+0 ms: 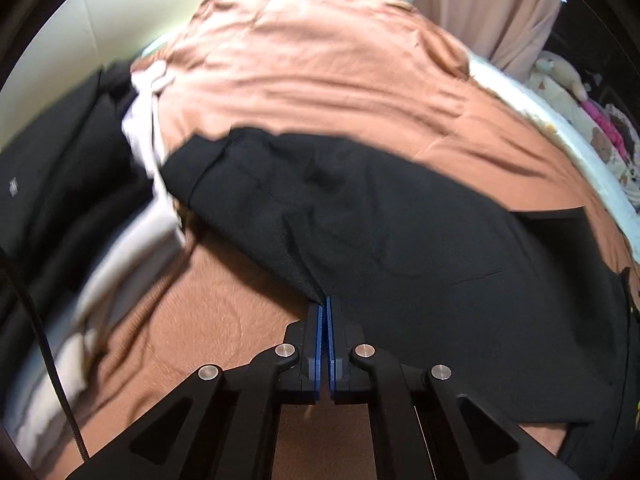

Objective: Fold large clothes

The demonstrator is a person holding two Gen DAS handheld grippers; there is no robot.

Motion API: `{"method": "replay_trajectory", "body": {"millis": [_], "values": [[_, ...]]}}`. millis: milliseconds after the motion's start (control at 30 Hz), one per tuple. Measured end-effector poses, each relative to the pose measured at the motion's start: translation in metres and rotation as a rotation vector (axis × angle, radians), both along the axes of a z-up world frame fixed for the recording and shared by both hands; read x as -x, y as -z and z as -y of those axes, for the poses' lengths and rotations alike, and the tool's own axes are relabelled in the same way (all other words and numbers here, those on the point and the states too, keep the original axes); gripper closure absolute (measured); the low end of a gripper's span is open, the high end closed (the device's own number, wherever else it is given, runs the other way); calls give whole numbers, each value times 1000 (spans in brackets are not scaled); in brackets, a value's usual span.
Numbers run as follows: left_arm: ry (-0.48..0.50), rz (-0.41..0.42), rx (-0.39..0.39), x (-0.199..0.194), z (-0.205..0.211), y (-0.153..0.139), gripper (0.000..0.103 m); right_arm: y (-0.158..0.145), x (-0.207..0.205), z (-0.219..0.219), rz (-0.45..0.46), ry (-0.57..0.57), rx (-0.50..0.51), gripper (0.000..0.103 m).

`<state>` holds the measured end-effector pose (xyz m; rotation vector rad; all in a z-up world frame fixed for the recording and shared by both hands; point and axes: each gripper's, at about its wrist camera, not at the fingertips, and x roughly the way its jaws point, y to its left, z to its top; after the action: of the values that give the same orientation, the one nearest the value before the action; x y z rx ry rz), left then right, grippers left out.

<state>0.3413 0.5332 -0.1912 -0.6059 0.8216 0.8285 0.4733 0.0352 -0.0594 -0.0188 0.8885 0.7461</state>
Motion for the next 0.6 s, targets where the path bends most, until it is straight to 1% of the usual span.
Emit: {"method": "replay_trajectory", "body": {"millis": [67,200,267,400,467,500,567,600], "values": [[22,38,-41,1,6,-20,102,3,-3,-15,-14,-17,-4,78],[61,100,-65,3,12,-56,102,11,-13,-51,-32,-48,4,78],[86,131,-93,1,16,-78,102,20,-23,-66,-50,-49,11,81],[132,191,-130,-1,29,-120,102,40,-44,-95,-80,-45,23,82],[155,220,-144,-5,36,-138,102,56,-56,-113,-103,-41,64,82],[169,235,-150,-8,39,-149,102,63,-60,-121,-97,-41,83,82],[197,265,-158,-14,48,-167,102,61,-61,-131,-48,-55,110,82],[216,279,-167,-17,54,-178,102,59,-62,-132,-52,-58,125,82]]}}
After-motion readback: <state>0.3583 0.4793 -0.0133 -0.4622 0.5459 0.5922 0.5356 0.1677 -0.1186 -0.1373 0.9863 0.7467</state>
